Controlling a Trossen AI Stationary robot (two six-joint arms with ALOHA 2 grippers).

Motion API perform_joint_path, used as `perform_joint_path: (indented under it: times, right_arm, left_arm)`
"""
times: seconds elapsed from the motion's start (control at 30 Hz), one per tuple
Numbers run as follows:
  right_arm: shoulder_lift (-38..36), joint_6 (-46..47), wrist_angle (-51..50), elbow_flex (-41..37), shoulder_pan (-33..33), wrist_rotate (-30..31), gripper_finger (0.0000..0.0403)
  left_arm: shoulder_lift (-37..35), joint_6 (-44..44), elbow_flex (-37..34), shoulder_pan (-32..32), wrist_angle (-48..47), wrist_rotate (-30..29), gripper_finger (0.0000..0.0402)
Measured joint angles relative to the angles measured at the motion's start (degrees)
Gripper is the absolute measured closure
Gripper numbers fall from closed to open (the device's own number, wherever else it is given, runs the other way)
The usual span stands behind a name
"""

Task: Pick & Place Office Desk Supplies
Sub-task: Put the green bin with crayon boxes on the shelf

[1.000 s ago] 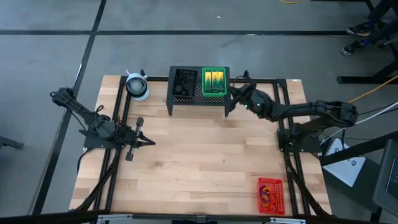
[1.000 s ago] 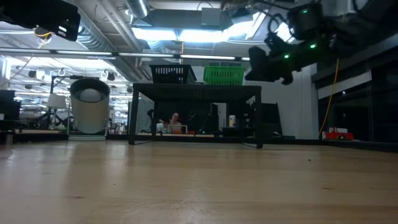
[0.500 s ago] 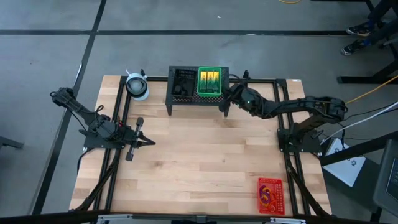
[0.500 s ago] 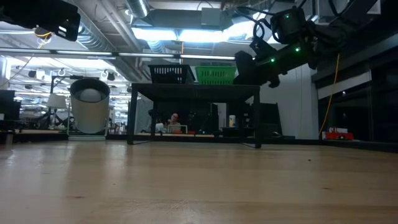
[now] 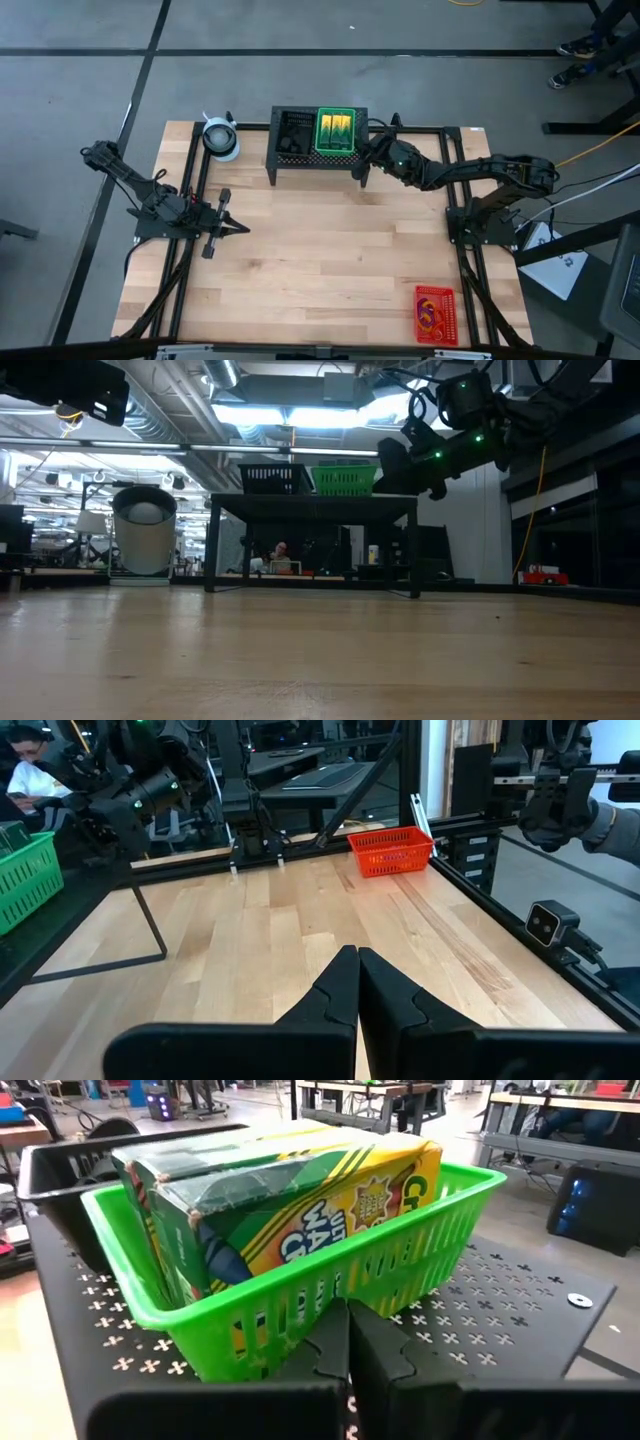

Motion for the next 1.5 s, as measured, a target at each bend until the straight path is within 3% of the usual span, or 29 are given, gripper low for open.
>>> perform_joint_path:
  times: [0.33,1.2,1.3,1.4,1.5]
  right_arm:
    - [0.0,0.1,1.0,0.0,0.1,-3.3,0.0403]
    - [0.9,-0.1,-0.1,1.2,-0.4,-5.0,0.0403]
    - [0.9,-0.1,-0.4,1.2,-0.5,-3.3,0.0403]
    - [0.9,0.2,-1.0,1.2,-0.6,2.3,0.0403]
    - [0.9,0.5,-0.9,1.2,-1.2,2.6,0.0403]
  left_arm:
    - [0.0,0.4,0.0,0.0,0.0,0.0,0.04]
    - [0.0,0.4,0.0,0.0,0.0,0.0,0.04]
    - [0.0,0.4,0.0,0.0,0.0,0.0,0.04]
    - [0.0,0.4,0.0,0.0,0.0,0.0,0.04]
    - [0.0,0.4,0.0,0.0,0.0,0.0,0.04]
